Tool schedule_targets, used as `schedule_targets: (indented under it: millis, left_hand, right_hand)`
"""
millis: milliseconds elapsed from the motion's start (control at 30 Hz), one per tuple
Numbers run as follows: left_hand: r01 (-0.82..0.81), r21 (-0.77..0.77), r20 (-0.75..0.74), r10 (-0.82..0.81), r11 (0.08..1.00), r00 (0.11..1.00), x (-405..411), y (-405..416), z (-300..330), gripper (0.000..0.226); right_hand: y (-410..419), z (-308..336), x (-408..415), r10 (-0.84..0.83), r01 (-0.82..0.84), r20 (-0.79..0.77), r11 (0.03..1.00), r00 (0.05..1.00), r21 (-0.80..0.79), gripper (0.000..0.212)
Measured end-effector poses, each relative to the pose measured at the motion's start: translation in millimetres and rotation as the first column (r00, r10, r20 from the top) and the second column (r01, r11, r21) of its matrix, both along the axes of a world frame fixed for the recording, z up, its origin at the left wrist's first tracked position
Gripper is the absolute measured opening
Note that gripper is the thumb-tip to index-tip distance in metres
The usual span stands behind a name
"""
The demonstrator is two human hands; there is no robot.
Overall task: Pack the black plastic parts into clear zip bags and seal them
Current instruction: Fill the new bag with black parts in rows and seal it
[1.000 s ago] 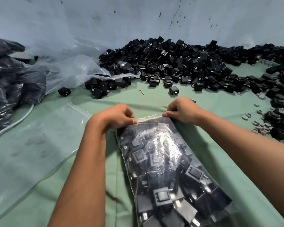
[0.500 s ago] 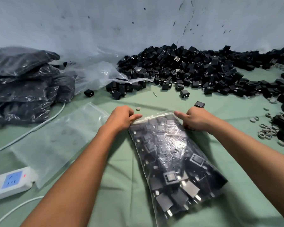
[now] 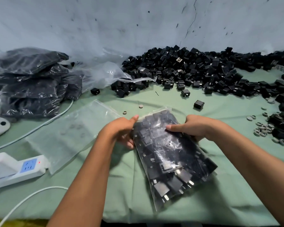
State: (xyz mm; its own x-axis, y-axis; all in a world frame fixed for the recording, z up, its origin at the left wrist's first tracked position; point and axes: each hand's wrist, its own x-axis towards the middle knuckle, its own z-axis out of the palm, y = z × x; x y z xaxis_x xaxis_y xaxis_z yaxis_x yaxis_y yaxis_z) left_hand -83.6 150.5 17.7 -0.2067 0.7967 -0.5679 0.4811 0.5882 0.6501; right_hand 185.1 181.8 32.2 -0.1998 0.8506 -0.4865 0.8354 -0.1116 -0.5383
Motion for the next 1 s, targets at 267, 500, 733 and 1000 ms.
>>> schedule_targets:
  millis: [267,500,733,1000]
  left_hand:
    - [-0.254,0.258,0.189,0.210,0.932,0.959,12,-18,-15,0.057]
    - [-0.261,0.310,0.556,0.049,0.914,0.830,-17,-35,35,0.098]
    - [-0.571,0.537,0.595,0.202,0.620,0.778,-107,-35,63,0.059]
    - [-0.770,0.620,0.696,0.347,0.152,0.629,-220,-2,100,0.086]
  right_hand:
    - [-8,5,-18,-0.223,0.124,-0.504,0.967,0.834,-0.222,0.072]
    - [3,28,-77,-0.315,0.200,-0.793,0.949,0.522,-0.246,0.035]
    - [19,72,-189,-0.080,0.045,-0.873,0.997,0.482,-0.067,0.047]
    - [48,96,-306,0.167,-0.131,-0.830,0.985,0.532,0.114,0.047]
